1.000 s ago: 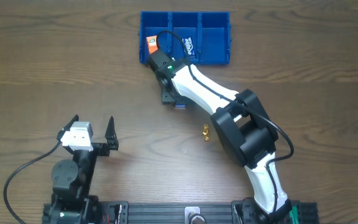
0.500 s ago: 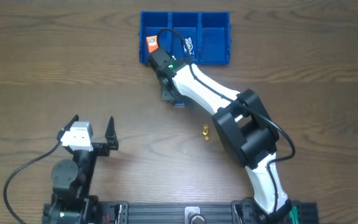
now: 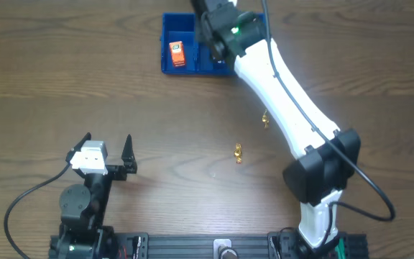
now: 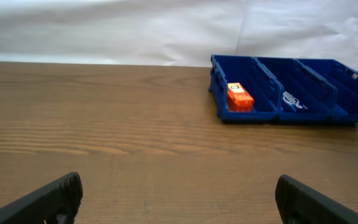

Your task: Sort Candies Into Trays

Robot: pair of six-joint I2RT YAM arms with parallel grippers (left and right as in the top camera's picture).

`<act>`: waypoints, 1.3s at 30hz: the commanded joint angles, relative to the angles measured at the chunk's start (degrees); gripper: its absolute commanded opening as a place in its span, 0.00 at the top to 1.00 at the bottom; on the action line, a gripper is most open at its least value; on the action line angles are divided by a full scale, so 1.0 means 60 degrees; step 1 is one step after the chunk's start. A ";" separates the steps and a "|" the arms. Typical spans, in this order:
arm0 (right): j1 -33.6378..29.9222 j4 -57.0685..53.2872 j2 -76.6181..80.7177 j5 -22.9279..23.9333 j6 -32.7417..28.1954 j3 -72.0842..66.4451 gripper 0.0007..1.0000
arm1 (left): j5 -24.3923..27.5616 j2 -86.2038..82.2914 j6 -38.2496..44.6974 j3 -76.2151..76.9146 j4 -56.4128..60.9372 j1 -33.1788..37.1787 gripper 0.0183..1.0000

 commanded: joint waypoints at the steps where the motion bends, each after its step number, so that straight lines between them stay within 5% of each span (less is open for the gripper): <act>1: -0.0109 0.0543 0.1005 0.0291 -0.0565 0.0036 0.88 | -0.0047 -0.0055 0.0058 -0.0204 -0.0324 0.0029 0.00; 15: -0.0386 0.1235 0.1985 -0.0149 -0.0535 0.0036 0.87 | -0.0047 -0.0055 0.0062 -0.0204 -0.0324 0.0029 0.00; 19: -0.0397 0.1235 0.1985 -0.0160 -0.0539 0.0036 0.60 | -0.0047 -0.0055 0.0058 -0.0204 -0.0324 0.0029 0.00; 20: -0.0404 0.1239 0.1985 -0.0266 -0.0546 0.0036 0.47 | -0.0047 -0.0055 0.0062 -0.0204 -0.0324 0.0029 0.00; 22: -0.0404 0.1246 0.1985 -0.0328 -0.0546 0.0036 0.41 | -0.0047 -0.0055 0.0058 -0.0204 -0.0324 0.0029 0.00; 30: -0.0295 0.0390 0.1235 -0.0321 -0.0543 0.0036 0.38 | -0.0047 -0.0055 0.0062 -0.0204 -0.0324 0.0029 0.00; 39: 0.0295 -0.3158 -0.1453 -0.0291 0.0055 -0.1297 0.31 | -0.0047 -0.0055 0.0062 -0.0204 -0.0324 0.0029 0.00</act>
